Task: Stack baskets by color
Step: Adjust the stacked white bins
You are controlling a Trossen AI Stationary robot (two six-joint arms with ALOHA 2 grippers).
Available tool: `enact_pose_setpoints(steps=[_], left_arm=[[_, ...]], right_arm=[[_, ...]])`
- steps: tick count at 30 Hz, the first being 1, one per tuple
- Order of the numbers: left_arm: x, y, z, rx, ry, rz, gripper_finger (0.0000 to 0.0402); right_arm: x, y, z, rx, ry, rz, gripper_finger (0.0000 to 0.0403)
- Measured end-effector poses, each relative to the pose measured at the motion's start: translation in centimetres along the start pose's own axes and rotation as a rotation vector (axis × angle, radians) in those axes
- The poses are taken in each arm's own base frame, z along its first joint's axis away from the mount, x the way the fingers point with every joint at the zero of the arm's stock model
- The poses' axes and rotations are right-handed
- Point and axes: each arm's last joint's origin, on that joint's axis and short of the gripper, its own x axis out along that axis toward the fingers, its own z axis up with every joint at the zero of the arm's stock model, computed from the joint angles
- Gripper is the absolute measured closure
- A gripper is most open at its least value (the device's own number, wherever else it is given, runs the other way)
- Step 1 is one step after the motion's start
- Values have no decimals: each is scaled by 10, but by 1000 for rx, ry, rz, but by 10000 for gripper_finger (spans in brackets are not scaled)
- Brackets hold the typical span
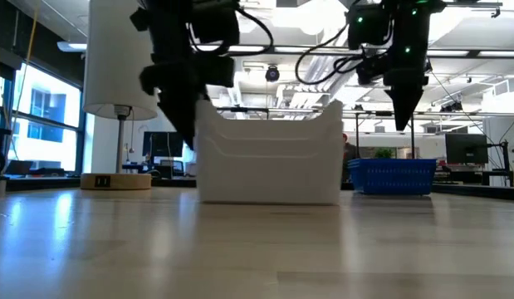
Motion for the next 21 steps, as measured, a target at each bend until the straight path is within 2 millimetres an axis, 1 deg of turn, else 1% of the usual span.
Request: enact_pose_setpoints(steps=[5,10,15,21], left_arm=[[7,0,9,-5,-73,5,261],[6,3,17,-12,-154,15,261],[5,3,23,-6,-218,5,261],[5,2,23,14,-221,10,261]], right_arm=[[-13,-4,-8,50,-50,-1,261],[-21,-6,-13,65,-88,5,261],[-24,-7,-14,86,-103,6,261],[-24,-7,-14,92,-107,4,261]])
